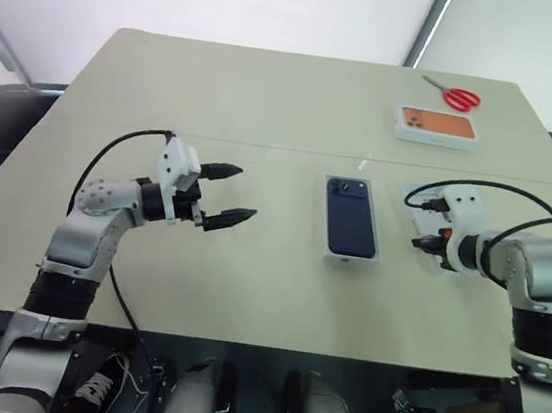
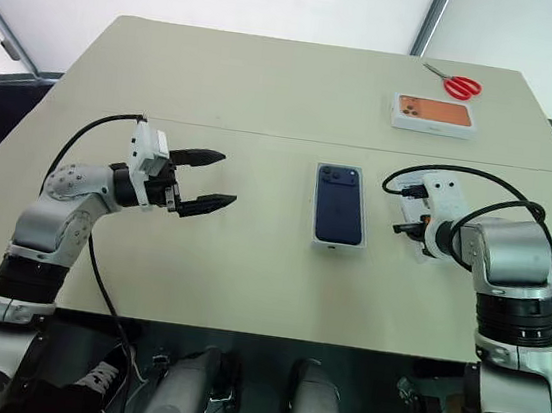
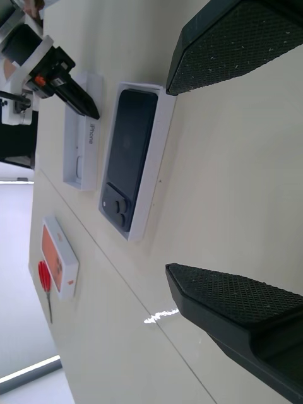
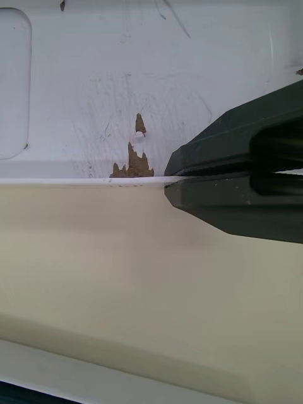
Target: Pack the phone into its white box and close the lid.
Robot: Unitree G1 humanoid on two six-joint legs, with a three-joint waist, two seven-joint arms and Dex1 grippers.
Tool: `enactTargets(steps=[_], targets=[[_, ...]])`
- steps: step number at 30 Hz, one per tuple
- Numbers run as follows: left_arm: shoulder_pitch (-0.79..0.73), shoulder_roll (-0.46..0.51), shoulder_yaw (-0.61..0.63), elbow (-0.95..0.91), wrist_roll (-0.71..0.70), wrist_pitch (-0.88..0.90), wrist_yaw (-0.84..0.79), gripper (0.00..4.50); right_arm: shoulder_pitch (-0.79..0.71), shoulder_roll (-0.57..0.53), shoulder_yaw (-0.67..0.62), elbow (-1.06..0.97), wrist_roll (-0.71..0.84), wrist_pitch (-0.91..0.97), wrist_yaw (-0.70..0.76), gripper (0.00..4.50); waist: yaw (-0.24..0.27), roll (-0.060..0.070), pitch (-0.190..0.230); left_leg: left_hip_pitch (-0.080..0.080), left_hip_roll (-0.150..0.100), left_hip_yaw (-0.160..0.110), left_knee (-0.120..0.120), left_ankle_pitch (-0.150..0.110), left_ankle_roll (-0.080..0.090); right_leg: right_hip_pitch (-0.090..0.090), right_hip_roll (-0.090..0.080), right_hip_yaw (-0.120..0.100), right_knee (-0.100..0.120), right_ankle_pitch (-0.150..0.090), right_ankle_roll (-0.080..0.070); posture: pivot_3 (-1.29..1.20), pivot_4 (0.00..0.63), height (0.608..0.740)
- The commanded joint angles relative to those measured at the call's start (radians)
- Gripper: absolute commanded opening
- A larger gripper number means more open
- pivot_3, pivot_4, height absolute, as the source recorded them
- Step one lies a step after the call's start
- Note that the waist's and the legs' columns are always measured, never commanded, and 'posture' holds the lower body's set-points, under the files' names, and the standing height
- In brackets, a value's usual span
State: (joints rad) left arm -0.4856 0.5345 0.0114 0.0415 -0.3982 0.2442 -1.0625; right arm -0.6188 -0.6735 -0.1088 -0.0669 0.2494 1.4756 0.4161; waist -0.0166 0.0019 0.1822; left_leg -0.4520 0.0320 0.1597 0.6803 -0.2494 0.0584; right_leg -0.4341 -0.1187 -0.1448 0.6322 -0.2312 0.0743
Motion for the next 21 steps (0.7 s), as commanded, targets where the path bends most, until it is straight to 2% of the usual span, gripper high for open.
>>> enactTargets(steps=[1,7,9,11,12,16,21], targets=[[-0.017,0.013,0.001,-0.011,0.006,-0.009,-0.002,4.5,-0.078,0.046,-0.076,0.011,0.021,0.002,-0.018,0.03,-0.002,0.001,0.0,0.0,0.0,0.0,0.0,0.0,0.0,0.0,0.0,0.0,0.0,0.0,0.0,0.0,0.15,0.738],[-0.045,-0.006,0.012,0.023,0.0,0.029,0.044,4.5,-0.268,0.187,-0.294,0.086,0.09,-0.071,-0.058,0.03,0.002,0.001,0.0,0.0,0.0,0.001,0.0,0.0,0.0,-0.002,0.001,0.0,0.002,0.0,0.0,0.0,0.15,0.738],[-0.062,-0.012,0.02,0.04,-0.03,0.112,0.065,4.5,-0.363,0.301,-0.458,0.099,0.139,0.037,-0.074,0.03,0.003,0.001,0.0,0.0,0.0,0.001,0.0,0.0,0.0,-0.001,0.001,0.0,0.002,0.0,0.0,0.0,0.15,0.738],[-0.084,-0.015,0.021,0.062,-0.04,0.186,0.091,4.5,-0.449,0.436,-0.675,0.167,0.264,0.125,-0.139,0.03,0.002,0.001,0.0,0.0,0.0,0.001,0.0,0.001,0.0,-0.002,0.002,0.0,0.004,0.0,0.0,0.0,0.15,0.738],[-0.093,-0.019,0.026,0.07,-0.06,0.235,0.096,4.5,-0.465,0.482,-0.728,0.165,0.302,0.139,-0.168,0.03,0.001,0.001,0.0,0.0,0.0,0.001,0.0,0.001,-0.001,-0.001,0.002,0.0,0.004,0.0,0.001,0.0,0.15,0.738],[-0.1,-0.046,0.046,0.05,-0.081,0.294,0.148,4.5,-0.395,0.611,-0.688,0.045,0.506,0.139,-0.239,0.03,0.003,0.001,0.0,0.0,0.0,0.0,-0.001,0.001,-0.001,-0.002,0.002,0.0,0.005,0.0,0.001,0.0,0.15,0.738],[-0.081,-0.051,0.043,0.007,-0.076,0.305,0.185,4.5,-0.307,0.678,-0.687,0.078,0.81,0.139,-0.429,0.03,0.002,0.001,0.0,-0.001,-0.001,0.001,0.0,0.001,-0.001,-0.002,0.002,0.001,0.005,0.0,0.001,0.0,0.15,0.738]])
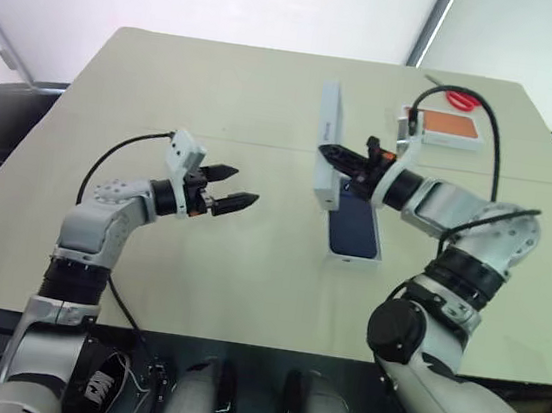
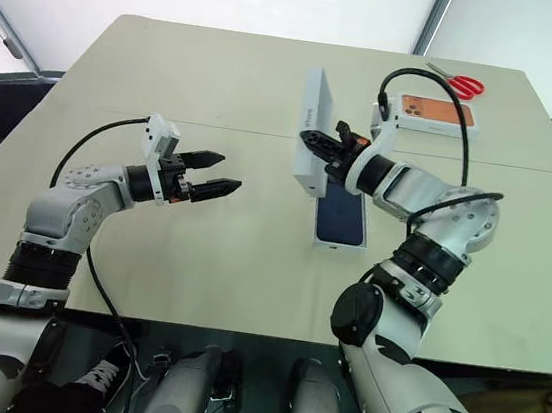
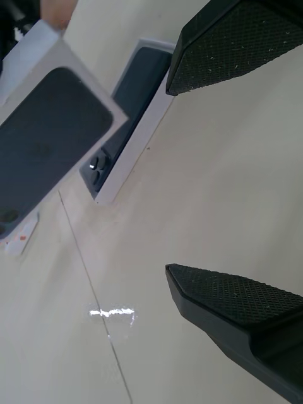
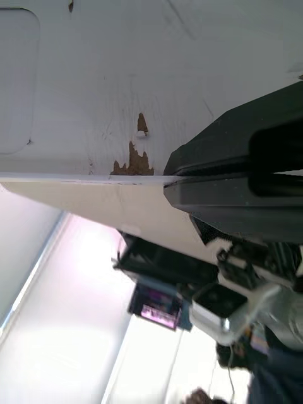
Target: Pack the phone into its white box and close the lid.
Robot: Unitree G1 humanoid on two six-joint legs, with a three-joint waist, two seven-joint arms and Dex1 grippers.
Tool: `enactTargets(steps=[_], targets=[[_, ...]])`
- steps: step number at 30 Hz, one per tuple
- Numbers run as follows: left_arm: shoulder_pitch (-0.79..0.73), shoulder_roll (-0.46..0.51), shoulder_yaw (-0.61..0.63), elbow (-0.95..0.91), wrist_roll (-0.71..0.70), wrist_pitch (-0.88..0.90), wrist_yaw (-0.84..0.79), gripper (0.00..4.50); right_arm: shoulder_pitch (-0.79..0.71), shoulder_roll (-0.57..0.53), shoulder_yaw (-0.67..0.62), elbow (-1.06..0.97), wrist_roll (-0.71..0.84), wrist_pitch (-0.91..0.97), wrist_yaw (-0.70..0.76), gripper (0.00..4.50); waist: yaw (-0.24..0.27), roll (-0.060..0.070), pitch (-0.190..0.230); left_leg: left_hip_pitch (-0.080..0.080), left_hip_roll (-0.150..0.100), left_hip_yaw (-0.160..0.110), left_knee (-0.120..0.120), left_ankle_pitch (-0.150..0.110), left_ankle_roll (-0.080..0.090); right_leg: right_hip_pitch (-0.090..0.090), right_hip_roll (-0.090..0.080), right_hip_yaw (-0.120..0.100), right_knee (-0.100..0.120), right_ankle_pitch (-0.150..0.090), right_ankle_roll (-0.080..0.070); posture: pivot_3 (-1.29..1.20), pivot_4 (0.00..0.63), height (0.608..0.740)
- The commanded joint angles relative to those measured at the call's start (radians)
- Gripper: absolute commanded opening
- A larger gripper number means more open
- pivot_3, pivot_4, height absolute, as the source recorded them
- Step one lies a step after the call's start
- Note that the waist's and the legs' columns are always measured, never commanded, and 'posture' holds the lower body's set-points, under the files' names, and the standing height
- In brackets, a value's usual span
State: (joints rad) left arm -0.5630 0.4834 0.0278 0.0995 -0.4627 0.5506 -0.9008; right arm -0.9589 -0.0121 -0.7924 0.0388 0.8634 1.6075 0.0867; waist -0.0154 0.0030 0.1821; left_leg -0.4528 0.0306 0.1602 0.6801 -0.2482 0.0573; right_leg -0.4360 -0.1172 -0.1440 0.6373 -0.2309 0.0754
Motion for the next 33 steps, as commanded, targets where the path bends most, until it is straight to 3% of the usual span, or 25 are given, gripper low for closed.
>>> enactTargets(steps=[1,6,9,14,16,17,23,28,31,33], targets=[[-0.003,-0.002,0.03,-0.052,-0.021,0.011,0.028,4.5,0.064,0.026,0.006,-0.025,0.254,0.007,-0.145,0.03,0.0,0.0,0.0,0.001,0.0,0.0,0.0,0.0,0.0,0.001,0.0,0.0,0.0,0.0,0.0,0.0,0.15,0.738],[-0.003,-0.033,0.046,-0.038,-0.049,0.042,0.063,4.5,0.181,0.06,0.05,-0.013,0.496,0.007,-0.348,0.03,-0.004,0.0,0.0,0.001,0.0,0.0,-0.001,0.0,0.0,0.001,0.0,0.001,0.0,0.0,0.0,0.0,0.15,0.738],[-0.004,-0.055,0.033,-0.024,-0.047,0.059,0.081,3.7,0.22,0.053,0.073,-0.023,0.557,-0.007,-0.43,0.0,-0.005,0.0,0.0,0.002,0.0,0.0,-0.001,0.0,0.0,0.0,0.0,0.001,0.001,0.0,0.0,0.0,0.15,0.738],[-0.016,-0.144,-0.009,0.019,-0.014,0.028,0.121,1.14,0.286,-0.016,0.163,0.018,0.782,-0.149,-0.591,0.0,0.002,0.0,0.0,0.002,0.0,0.0,-0.001,0.0,0.0,0.001,0.0,0.001,0.0,0.0,0.0,0.0,0.15,0.738],[-0.037,-0.199,-0.019,0.08,0.004,-0.005,0.142,0.25,0.308,-0.052,0.214,0.014,0.829,-0.201,-0.625,0.0,0.005,0.0,0.0,0.002,0.0,0.0,0.0,0.0,0.001,0.002,0.0,0.001,0.0,0.0,0.0,0.0,0.15,0.738],[-0.048,-0.222,-0.038,0.116,0.035,-0.036,0.155,0.07,0.318,-0.071,0.243,0.015,0.857,-0.226,-0.639,0.0,0.002,0.0,0.0,0.002,-0.001,0.0,0.0,-0.001,0.001,0.002,0.0,0.001,-0.001,0.0,0.0,0.0,0.15,0.738],[-0.123,-0.332,-0.125,0.267,0.142,-0.173,0.166,0.07,0.368,-0.181,0.382,-0.01,0.92,-0.322,-0.626,0.0,-0.001,0.0,0.0,0.002,0.001,0.0,0.0,-0.001,0.001,0.002,0.001,0.001,-0.001,0.0,0.0,0.0,0.15,0.738],[-0.167,-0.387,-0.095,0.291,0.111,-0.159,0.17,0.07,0.411,-0.243,0.451,-0.034,0.965,-0.408,-0.603,0.0,0.002,0.0,0.0,0.002,0.001,0.0,0.0,-0.001,0.002,0.002,0.001,0.002,-0.001,0.0,0.0,0.0,0.15,0.738],[-0.159,-0.394,-0.108,0.262,0.115,-0.153,0.162,0.0,0.422,-0.285,0.474,-0.031,0.965,-0.441,-0.588,0.85,0.005,0.0,0.0,0.002,0.001,0.0,0.0,-0.001,0.002,0.002,0.0,0.002,-0.001,0.0,0.0,0.0,0.15,0.738],[-0.152,-0.401,-0.112,0.25,0.112,-0.145,0.16,0.0,0.423,-0.313,0.483,-0.031,0.934,-0.465,-0.57,1.75,0.004,0.0,0.0,0.002,0.0,0.0,0.001,-0.002,0.003,0.002,0.0,0.002,-0.001,0.0,0.0,0.0,0.15,0.738]])
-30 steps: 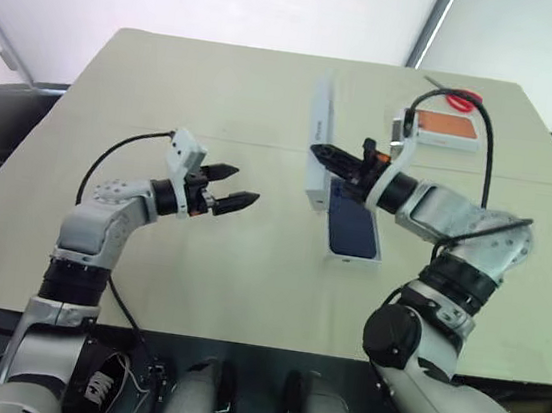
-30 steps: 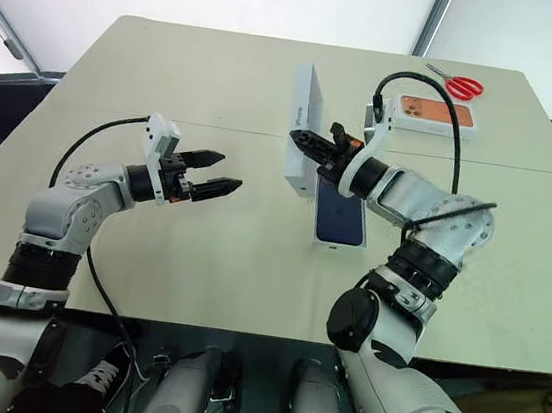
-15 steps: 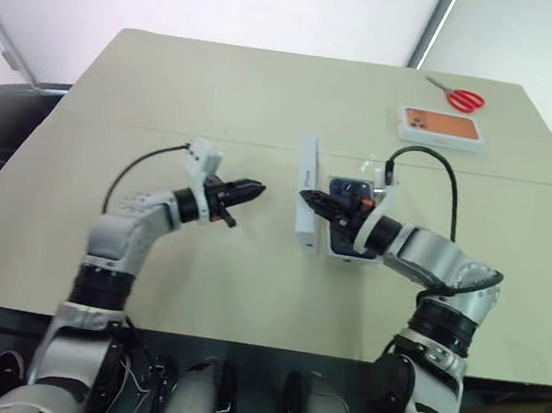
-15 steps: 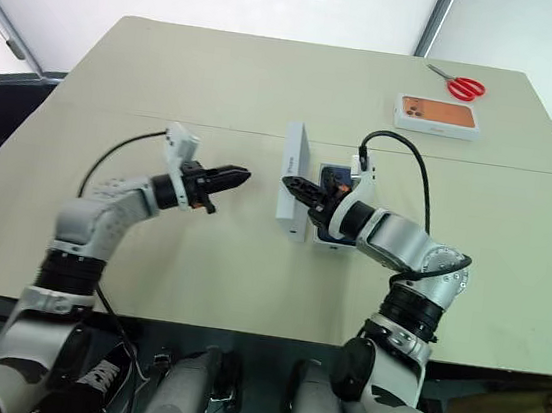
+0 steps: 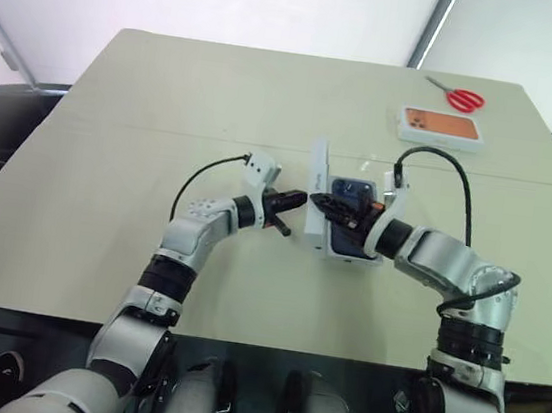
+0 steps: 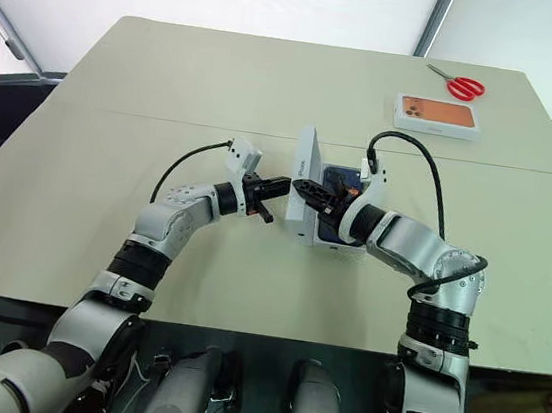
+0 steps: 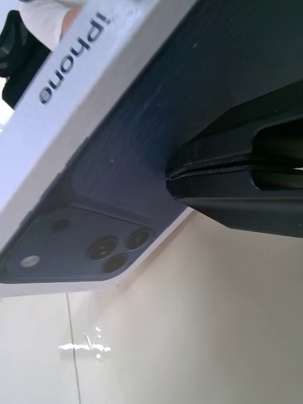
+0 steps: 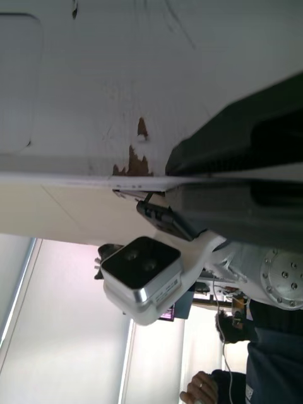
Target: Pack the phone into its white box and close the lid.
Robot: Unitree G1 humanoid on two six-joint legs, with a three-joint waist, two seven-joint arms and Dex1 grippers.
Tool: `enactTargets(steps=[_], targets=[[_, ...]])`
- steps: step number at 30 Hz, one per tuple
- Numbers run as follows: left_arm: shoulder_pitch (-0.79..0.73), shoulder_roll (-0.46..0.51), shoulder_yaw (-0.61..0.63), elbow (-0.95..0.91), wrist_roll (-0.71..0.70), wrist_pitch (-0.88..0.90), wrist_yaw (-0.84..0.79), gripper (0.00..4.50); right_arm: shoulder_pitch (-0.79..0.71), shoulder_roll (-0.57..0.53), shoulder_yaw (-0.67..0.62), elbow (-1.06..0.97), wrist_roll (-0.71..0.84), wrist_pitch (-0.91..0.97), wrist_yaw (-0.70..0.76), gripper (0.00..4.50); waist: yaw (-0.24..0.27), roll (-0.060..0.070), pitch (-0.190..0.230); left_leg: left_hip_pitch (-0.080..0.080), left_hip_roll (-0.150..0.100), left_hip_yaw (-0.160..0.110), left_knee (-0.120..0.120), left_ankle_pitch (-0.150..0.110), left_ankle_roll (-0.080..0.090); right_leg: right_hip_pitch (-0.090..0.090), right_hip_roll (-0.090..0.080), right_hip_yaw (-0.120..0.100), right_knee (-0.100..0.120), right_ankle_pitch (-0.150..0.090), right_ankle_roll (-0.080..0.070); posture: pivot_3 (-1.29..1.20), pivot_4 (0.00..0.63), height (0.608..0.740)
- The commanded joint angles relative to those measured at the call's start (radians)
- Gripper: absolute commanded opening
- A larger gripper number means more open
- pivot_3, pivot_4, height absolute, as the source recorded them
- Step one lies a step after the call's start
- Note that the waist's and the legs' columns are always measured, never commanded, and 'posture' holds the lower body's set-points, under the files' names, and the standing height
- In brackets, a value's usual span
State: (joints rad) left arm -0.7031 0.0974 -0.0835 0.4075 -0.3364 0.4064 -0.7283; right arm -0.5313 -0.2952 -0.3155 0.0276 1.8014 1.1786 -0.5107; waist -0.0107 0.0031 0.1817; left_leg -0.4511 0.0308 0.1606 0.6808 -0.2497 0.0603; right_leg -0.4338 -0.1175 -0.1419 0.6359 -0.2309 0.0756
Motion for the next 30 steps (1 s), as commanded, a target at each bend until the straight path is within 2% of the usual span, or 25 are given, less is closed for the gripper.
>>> enactTargets(steps=[1,5,7,12,14,20,23,25,27,30], targets=[[-0.009,-0.018,-0.006,-0.061,-0.01,-0.006,-0.014,0.0,-0.003,-0.04,0.008,-0.019,-0.009,-0.05,0.033,2.22,-0.001,0.0,0.0,0.0,0.0,0.0,0.0,0.0,0.0,0.0,0.0,0.0,0.0,0.0,0.0,0.0,0.15,0.738],[0.0,-0.035,-0.007,-0.072,-0.013,0.007,-0.017,0.0,-0.008,-0.116,0.029,-0.043,-0.092,-0.052,0.124,4.17,-0.001,0.0,0.0,0.0,0.0,0.0,0.0,0.0,0.0,0.0,0.0,0.0,0.0,0.0,0.0,0.0,0.15,0.738],[0.007,-0.041,-0.017,-0.074,0.002,-0.005,-0.014,0.0,-0.029,-0.179,0.016,-0.031,-0.152,-0.063,0.191,4.17,-0.001,0.0,0.0,0.0,0.0,0.0,0.0,0.0,0.001,0.0,0.0,0.0,0.0,0.0,0.0,0.0,0.15,0.738],[0.012,-0.069,-0.038,-0.058,0.006,-0.003,-0.021,0.0,-0.028,-0.418,0.026,0.055,-0.512,-0.187,0.461,4.17,0.003,0.0,0.0,0.0,0.0,0.0,0.001,-0.004,0.006,0.0,0.0,0.0,-0.002,0.0,0.0,0.0,0.15,0.738],[0.007,-0.086,-0.03,-0.062,-0.014,0.019,-0.02,0.0,-0.025,-0.481,0.049,0.1,-0.65,-0.258,0.55,4.17,0.006,0.0,0.0,0.0,0.0,0.0,0.001,-0.004,0.006,0.001,0.0,-0.001,-0.002,0.0,0.001,0.0,0.15,0.738],[0.01,-0.12,-0.063,-0.053,0.014,0.011,-0.024,0.0,-0.025,-0.453,0.07,0.075,-0.841,-0.338,0.621,4.17,-0.003,0.0,0.0,0.001,0.001,0.001,0.001,-0.001,0.001,0.001,0.001,-0.001,-0.002,0.0,0.001,0.0,0.15,0.738],[0.016,-0.108,-0.06,-0.067,0.012,0.019,-0.027,0.0,0.0,-0.444,0.089,0.048,-0.936,-0.389,0.672,4.17,0.0,0.0,0.0,0.001,0.001,0.001,0.001,0.0,0.001,0.001,0.0,-0.001,-0.002,0.0,0.001,0.0,0.15,0.738],[0.02,-0.081,-0.057,-0.079,0.017,0.017,-0.038,0.0,-0.007,-0.428,0.077,0.057,-0.966,-0.4,0.691,3.28,0.0,0.0,0.0,0.001,0.001,0.001,0.001,0.0,0.001,0.001,0.0,-0.001,-0.002,0.0,0.001,0.0,0.15,0.738],[0.02,-0.049,-0.042,-0.086,0.018,0.016,-0.036,0.0,0.024,-0.475,0.199,0.029,-1.119,-0.461,0.754,2.41,0.0,0.0,0.0,0.001,0.001,0.001,0.001,0.0,0.001,0.001,0.0,-0.001,-0.002,0.0,0.001,0.0,0.15,0.738],[0.024,-0.021,-0.025,-0.119,0.02,0.007,-0.016,0.0,0.046,-0.485,0.278,-0.004,-1.238,-0.5,0.795,0.89,0.0,0.0,0.0,0.0,0.001,0.001,0.001,-0.001,0.001,0.001,-0.001,-0.001,-0.002,0.0,0.001,0.0,0.15,0.738]])
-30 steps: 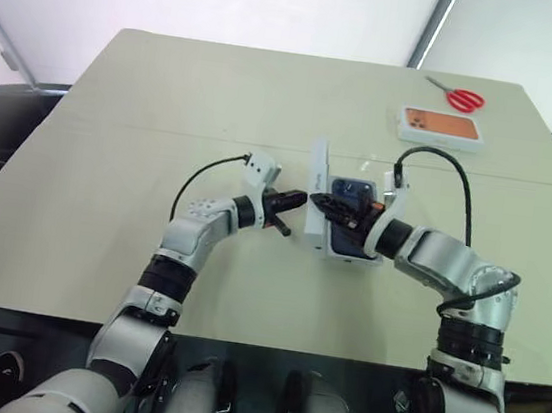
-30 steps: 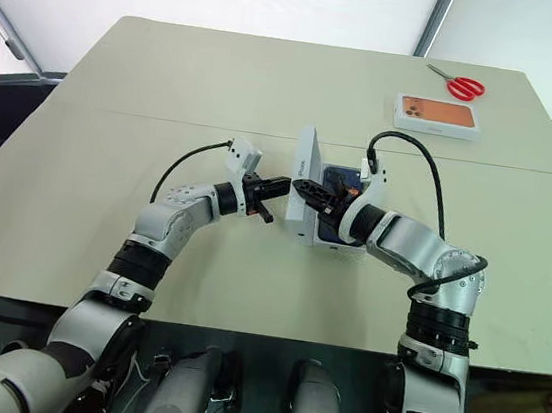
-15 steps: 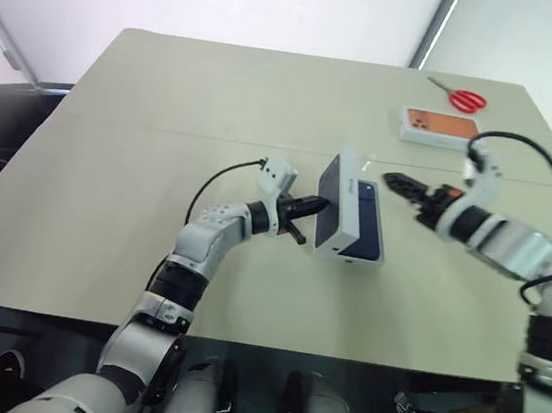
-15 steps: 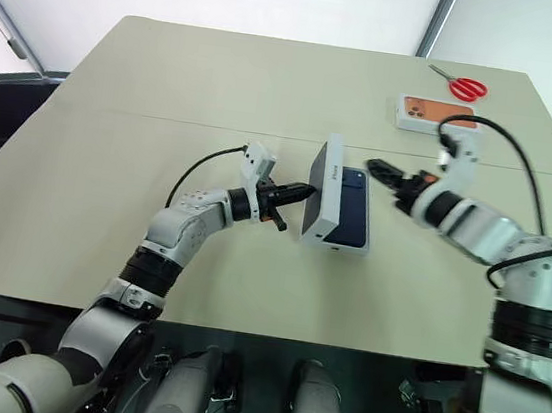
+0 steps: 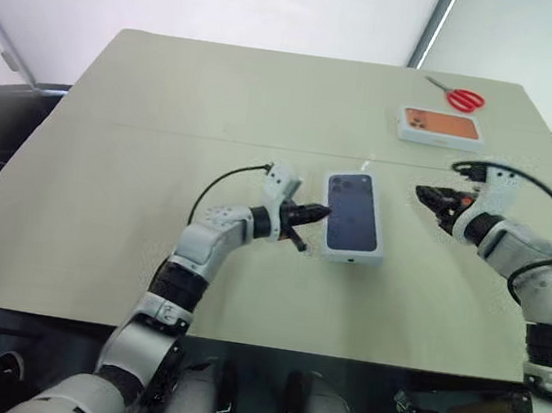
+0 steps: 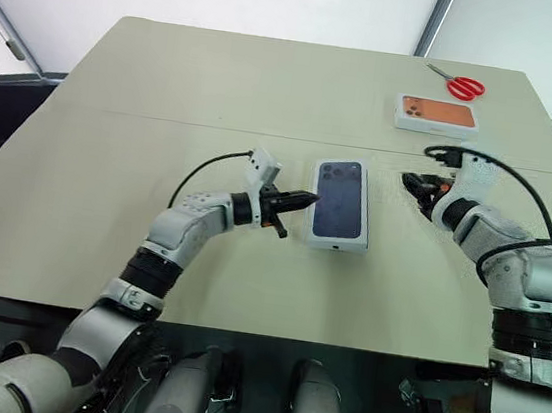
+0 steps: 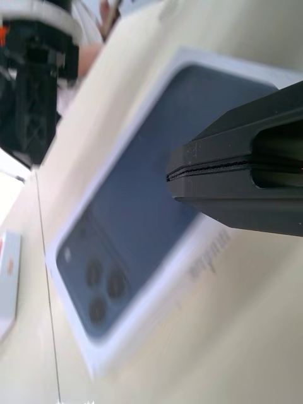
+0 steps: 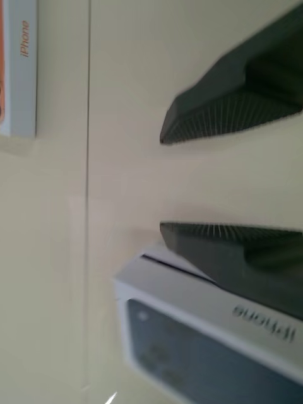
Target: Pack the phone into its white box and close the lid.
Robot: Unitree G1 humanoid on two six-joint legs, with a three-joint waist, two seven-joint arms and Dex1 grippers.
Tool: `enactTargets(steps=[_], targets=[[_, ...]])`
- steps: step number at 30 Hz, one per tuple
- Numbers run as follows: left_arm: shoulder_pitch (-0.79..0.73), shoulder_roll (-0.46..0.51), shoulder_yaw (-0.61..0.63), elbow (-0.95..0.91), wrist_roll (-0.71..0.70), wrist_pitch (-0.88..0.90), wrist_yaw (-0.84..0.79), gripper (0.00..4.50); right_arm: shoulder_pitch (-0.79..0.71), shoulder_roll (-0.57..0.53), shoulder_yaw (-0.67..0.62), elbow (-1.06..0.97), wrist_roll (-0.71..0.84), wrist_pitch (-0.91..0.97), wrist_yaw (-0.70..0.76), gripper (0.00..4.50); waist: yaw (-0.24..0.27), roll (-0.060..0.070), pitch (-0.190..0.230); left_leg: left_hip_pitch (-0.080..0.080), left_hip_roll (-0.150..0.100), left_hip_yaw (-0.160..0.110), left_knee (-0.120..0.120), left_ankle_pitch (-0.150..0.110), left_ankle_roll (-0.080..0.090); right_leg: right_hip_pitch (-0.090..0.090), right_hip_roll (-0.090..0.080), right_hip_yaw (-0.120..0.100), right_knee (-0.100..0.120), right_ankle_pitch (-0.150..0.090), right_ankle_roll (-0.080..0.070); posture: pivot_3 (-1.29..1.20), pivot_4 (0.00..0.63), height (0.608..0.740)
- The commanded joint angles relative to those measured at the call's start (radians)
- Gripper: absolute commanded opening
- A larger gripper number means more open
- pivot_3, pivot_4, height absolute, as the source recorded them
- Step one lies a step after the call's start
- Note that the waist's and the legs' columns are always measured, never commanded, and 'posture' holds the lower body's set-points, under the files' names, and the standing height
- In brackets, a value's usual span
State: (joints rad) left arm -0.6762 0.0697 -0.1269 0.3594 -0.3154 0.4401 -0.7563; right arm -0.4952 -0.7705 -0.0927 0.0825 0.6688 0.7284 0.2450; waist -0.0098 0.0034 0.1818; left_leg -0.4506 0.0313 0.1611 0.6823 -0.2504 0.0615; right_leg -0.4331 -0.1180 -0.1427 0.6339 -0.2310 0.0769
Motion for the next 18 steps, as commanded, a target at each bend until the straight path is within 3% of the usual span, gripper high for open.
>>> enactTargets(steps=[1,2,11,18], targets=[[0.0,0.013,0.021,-0.084,0.0,-0.027,0.018,0.0,0.012,-0.006,0.064,-0.064,-0.132,-0.056,0.045,0.34,0.0,0.0,0.0,0.0,0.0,0.0,0.0,0.0,0.0,0.0,0.0,0.0,0.0,0.0,0.0,0.0,0.15,0.738],[0.001,0.019,0.025,-0.098,-0.002,-0.014,0.028,0.0,0.016,-0.012,0.086,-0.075,-0.169,-0.072,0.063,0.04,0.0,0.0,0.0,0.0,0.0,0.0,0.0,0.0,0.0,0.0,0.0,0.0,0.0,0.0,0.0,0.0,0.15,0.738],[-0.003,0.042,-0.093,0.025,0.136,-0.064,0.042,0.0,0.018,-0.006,0.169,-0.157,-0.337,-0.109,0.185,0.04,0.002,0.0,0.0,0.0,0.0,0.0,0.0,0.0,0.0,0.0,0.0,-0.001,0.0,0.0,0.0,0.0,0.15,0.738],[-0.038,-0.002,-0.091,0.102,0.141,-0.082,0.028,0.0,0.013,0.015,0.173,-0.168,-0.402,-0.103,0.226,0.04,0.003,0.0,0.0,0.0,0.0,0.0,0.0,0.0,0.0,0.0,-0.001,-0.001,0.0,0.0,0.0,0.0,0.15,0.738]])
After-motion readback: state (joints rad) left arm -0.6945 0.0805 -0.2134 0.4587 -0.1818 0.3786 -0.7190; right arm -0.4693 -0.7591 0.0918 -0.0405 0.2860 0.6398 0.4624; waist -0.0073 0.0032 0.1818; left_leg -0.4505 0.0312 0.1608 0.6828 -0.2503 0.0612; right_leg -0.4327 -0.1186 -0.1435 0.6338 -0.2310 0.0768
